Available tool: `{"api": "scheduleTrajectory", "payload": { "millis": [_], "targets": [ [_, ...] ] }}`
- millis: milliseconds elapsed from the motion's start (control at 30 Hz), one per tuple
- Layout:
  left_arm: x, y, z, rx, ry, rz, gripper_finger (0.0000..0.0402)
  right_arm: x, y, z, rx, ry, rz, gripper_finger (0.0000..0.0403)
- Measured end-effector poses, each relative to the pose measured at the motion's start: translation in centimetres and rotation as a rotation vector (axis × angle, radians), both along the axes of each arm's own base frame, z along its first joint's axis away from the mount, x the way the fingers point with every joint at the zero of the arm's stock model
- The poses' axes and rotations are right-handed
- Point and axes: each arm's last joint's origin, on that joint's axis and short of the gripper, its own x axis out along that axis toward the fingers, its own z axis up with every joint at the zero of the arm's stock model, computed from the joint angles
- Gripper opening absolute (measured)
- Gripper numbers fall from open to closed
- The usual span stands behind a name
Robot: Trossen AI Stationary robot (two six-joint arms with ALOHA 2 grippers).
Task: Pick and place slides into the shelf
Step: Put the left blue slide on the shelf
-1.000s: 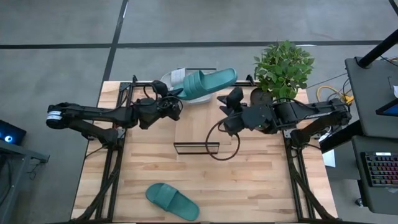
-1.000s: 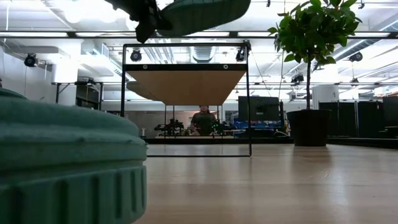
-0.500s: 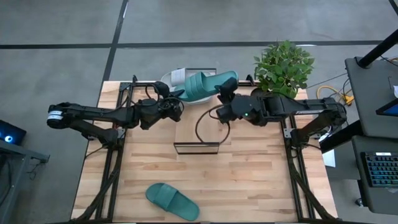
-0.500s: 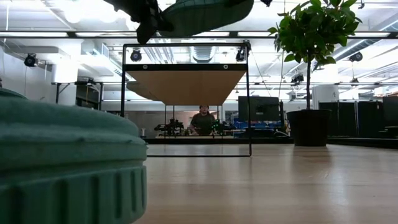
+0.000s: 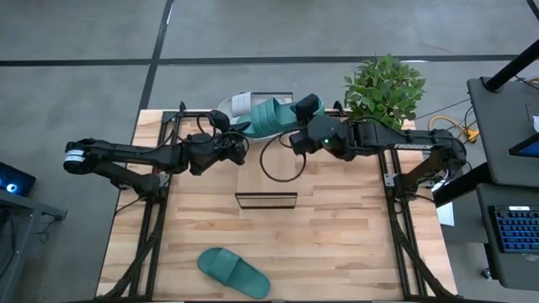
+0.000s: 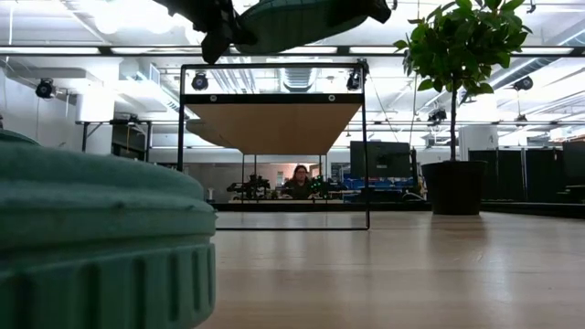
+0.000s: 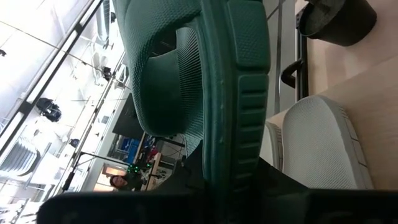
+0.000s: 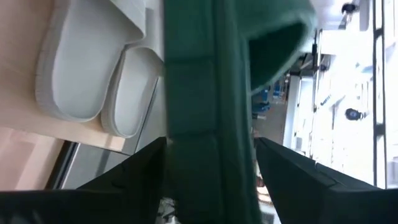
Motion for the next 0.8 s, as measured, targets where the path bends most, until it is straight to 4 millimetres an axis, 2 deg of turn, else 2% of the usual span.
{"api": "scheduleTrajectory", "payload": {
  "millis": [200, 300, 367, 500, 533, 667, 800],
  "targets": [
    [0.01, -0.01, 0.01, 0.000, -0.001, -0.003, 0.0017, -0.02, -0.01, 0.06, 0.034, -0.045, -0.019, 0.0222],
    [0.06, -0.06, 0.00, -0.002, 0.000, -0.029, 0.0017, 0.12, -0.01, -0.07, 0.061, -0.074, -0.032, 0.0201],
    [0.08, -0.08, -0.03, -0.002, 0.003, -0.039, 0.0017, 0.16, -0.01, -0.20, 0.082, -0.090, -0.044, 0.0169],
    [0.04, -0.07, 0.05, -0.002, -0.003, -0.039, 0.0017, 0.14, 0.03, -0.43, 0.087, -0.065, -0.028, 0.0062],
    [0.01, -0.07, 0.06, -0.002, -0.002, -0.039, 0.0017, 0.16, 0.04, -0.46, 0.083, -0.055, -0.017, 0.0054],
    [-0.17, -0.08, 0.22, -0.003, -0.009, -0.040, 0.0020, 0.19, 0.04, -0.36, 0.091, -0.064, -0.004, 0.0055],
    [-0.36, -0.13, 0.43, -0.002, -0.019, -0.045, 0.0065, 0.13, 0.07, -0.32, 0.104, -0.074, 0.000, 0.0055]
  ]
}}
